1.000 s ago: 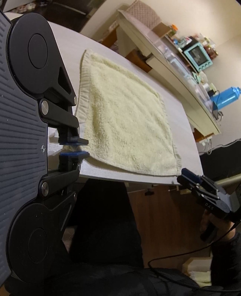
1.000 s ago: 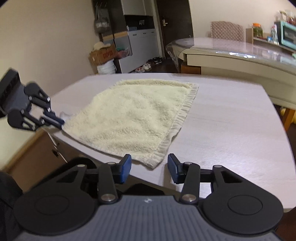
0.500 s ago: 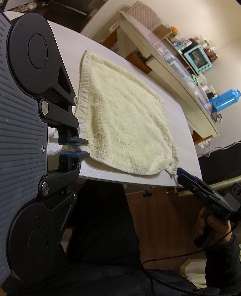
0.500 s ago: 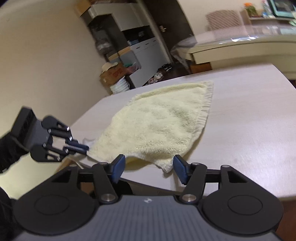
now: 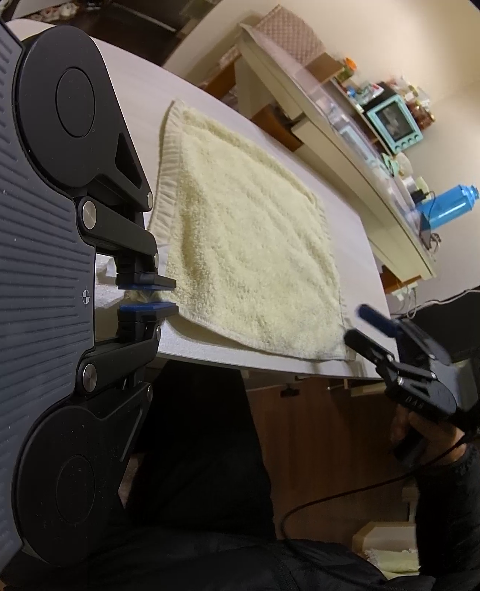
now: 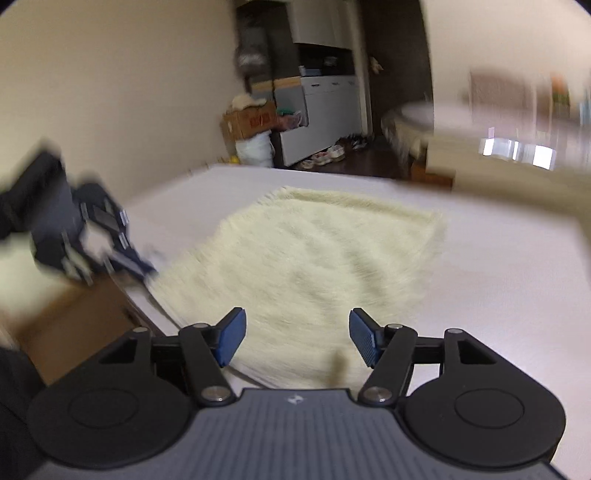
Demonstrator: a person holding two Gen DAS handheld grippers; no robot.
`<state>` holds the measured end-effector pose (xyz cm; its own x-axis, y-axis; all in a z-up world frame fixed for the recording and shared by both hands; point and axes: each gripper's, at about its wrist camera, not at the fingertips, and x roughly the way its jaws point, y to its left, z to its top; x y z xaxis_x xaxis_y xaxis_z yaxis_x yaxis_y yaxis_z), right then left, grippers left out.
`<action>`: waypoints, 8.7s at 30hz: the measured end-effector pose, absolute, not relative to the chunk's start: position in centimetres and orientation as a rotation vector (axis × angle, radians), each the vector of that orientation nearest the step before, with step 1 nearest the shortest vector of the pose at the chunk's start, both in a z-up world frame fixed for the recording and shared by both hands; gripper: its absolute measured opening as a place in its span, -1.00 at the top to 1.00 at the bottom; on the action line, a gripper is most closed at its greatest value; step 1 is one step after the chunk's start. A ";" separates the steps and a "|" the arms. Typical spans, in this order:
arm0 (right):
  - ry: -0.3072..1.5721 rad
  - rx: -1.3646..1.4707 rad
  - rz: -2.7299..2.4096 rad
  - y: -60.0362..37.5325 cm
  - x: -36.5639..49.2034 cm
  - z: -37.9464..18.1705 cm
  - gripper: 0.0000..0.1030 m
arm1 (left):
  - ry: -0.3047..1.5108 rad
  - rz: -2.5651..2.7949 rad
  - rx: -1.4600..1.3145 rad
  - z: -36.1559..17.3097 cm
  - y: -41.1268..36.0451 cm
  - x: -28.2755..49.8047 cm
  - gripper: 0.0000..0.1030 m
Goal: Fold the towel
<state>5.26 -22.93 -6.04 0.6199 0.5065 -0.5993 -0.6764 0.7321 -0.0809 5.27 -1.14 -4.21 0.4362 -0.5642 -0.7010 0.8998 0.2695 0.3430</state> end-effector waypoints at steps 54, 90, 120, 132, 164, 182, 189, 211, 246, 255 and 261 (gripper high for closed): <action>0.314 -1.441 0.868 -18.6 -0.8 -7.8 0.86 | 0.563 -0.880 0.547 -2.5 -0.5 6.6 0.30; 0.108 -1.424 0.906 -5.1 17.3 -2.4 0.88 | 0.636 -0.616 0.357 -4.1 1.4 5.5 0.10; 0.342 -1.430 1.101 5.9 28.1 -9.1 0.90 | 0.737 -0.478 0.112 -3.9 3.2 6.5 -0.04; 0.413 -1.265 1.022 4.1 28.6 -7.4 0.72 | 0.734 -0.481 0.097 -4.0 2.8 6.3 -0.09; 0.412 -0.836 0.880 1.3 2.9 -6.4 0.53 | 0.568 -0.376 0.184 0.6 7.8 3.9 -0.56; 0.349 -0.890 0.689 5.4 2.2 -10.1 0.42 | 0.526 -0.397 0.138 -0.1 10.1 3.0 -0.76; 0.401 -0.841 0.741 5.1 2.7 -10.0 0.89 | 0.529 -0.387 0.131 -0.3 10.4 2.4 -0.76; 0.333 -0.992 0.778 3.9 2.2 -10.2 0.62 | 0.541 -0.406 0.138 -0.3 9.6 3.0 -0.79; 0.542 -0.509 0.863 0.3 6.4 -7.8 0.76 | 0.551 -0.443 0.193 -0.6 9.2 6.0 -0.79; 0.551 -0.485 0.902 -1.7 5.9 -6.0 0.80 | 0.518 -0.479 0.269 0.8 8.3 8.6 -0.79; 0.576 -0.368 0.968 -3.7 6.0 -3.1 0.81 | 0.522 -0.579 0.282 1.7 7.0 14.9 -0.79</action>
<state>5.98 -3.66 -3.10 0.4363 0.6627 -0.6087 -0.8511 0.5234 -0.0403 14.88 6.95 1.66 0.7133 -0.4454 -0.5412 0.5845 0.8041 0.1086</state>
